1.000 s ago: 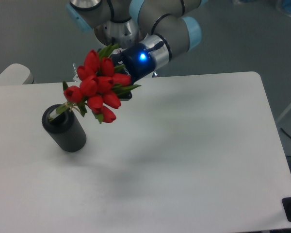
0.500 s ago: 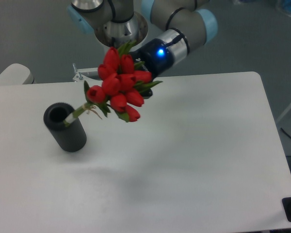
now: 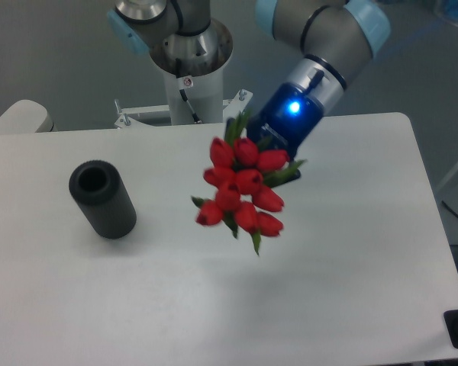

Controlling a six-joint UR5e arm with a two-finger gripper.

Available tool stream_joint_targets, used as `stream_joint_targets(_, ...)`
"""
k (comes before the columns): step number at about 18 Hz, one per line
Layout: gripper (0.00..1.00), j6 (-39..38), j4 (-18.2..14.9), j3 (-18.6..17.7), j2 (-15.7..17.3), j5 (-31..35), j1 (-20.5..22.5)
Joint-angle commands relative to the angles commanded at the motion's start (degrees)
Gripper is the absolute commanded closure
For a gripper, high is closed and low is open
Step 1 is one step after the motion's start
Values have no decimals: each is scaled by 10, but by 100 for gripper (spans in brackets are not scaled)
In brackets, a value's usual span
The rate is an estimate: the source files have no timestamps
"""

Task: Pick up the flowers from the vase
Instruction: 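Carry the tulip bouquet away from the vase over the table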

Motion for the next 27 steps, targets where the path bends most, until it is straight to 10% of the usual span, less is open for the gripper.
stream_joint_targets(14, 100, 92, -6, 4, -4, 360, -99)
stream_joint_targets(27, 99, 97, -4, 36, -29, 403, -118)
